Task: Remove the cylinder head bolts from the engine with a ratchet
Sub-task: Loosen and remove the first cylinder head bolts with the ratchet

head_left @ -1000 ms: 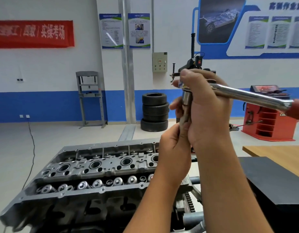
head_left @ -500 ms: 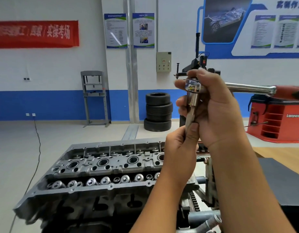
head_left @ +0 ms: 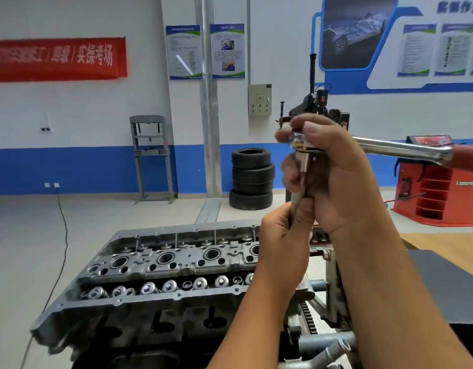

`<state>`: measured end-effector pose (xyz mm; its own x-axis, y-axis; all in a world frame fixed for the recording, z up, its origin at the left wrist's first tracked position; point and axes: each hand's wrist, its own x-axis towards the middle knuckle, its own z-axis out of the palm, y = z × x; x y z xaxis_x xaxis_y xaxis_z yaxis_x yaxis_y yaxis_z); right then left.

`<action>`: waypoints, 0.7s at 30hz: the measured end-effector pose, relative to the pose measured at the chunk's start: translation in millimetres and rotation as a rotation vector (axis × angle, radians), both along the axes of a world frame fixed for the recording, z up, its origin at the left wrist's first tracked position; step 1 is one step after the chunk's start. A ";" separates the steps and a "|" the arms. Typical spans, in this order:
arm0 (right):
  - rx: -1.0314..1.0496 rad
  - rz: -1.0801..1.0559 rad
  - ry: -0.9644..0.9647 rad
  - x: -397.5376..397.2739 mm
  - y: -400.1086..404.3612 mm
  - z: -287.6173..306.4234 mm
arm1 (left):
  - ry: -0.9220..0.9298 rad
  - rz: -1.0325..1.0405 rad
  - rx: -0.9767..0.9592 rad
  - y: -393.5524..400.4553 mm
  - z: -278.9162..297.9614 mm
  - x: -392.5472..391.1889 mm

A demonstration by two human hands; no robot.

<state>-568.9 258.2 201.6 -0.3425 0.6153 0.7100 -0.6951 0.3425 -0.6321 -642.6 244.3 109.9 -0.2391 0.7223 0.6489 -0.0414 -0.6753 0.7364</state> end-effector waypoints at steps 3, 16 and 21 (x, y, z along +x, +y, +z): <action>-0.049 0.202 -0.044 3.5 10.7 7.8 | 0.020 0.034 -0.019 0.7 0.9 0.1; 0.078 -0.262 -0.190 -0.3 -13.8 10.6 | 0.058 0.193 0.078 3.9 -4.4 3.3; -0.116 0.295 -0.194 7.0 5.1 23.3 | 0.215 0.217 0.064 0.2 -9.9 -0.2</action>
